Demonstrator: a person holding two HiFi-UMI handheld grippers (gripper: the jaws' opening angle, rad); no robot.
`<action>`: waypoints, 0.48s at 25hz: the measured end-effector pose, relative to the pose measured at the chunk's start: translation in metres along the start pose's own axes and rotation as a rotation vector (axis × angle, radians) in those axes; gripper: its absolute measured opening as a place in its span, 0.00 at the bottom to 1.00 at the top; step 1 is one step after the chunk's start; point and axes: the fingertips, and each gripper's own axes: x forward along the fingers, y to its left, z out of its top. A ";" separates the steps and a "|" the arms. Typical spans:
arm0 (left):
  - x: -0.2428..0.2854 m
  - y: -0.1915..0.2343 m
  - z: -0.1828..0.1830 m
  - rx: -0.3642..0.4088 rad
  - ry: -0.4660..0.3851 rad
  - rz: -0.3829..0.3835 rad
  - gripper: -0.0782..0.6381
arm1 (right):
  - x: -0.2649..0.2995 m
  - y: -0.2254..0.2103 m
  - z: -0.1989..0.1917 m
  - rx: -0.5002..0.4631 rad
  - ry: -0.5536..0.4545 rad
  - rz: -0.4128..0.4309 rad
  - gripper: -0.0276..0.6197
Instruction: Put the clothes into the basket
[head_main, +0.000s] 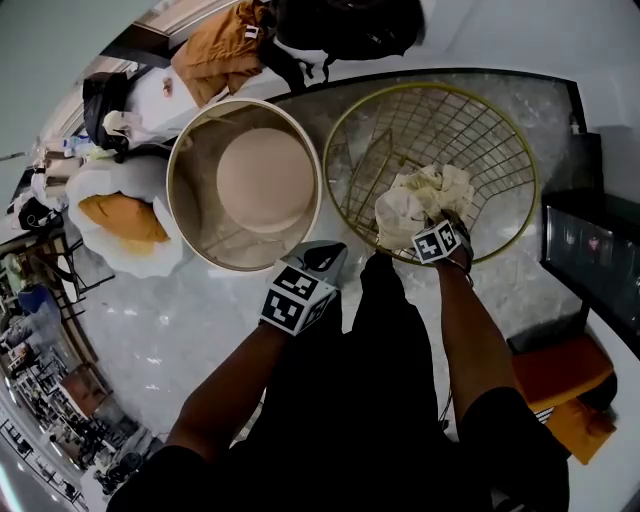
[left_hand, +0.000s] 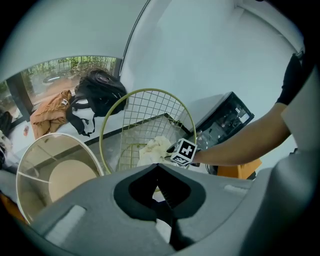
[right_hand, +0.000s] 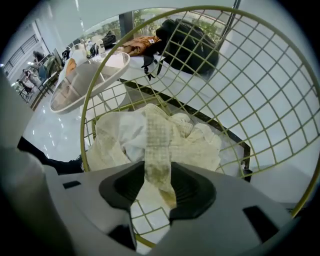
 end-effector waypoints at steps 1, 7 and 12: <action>-0.001 0.001 -0.002 -0.005 0.000 0.000 0.11 | 0.003 -0.002 -0.002 0.014 0.010 -0.007 0.31; -0.009 0.011 -0.010 -0.025 -0.006 0.002 0.11 | 0.000 -0.014 -0.003 0.108 -0.002 -0.048 0.15; -0.026 0.008 -0.003 -0.017 -0.040 -0.012 0.11 | -0.028 -0.018 0.001 0.142 -0.051 -0.083 0.11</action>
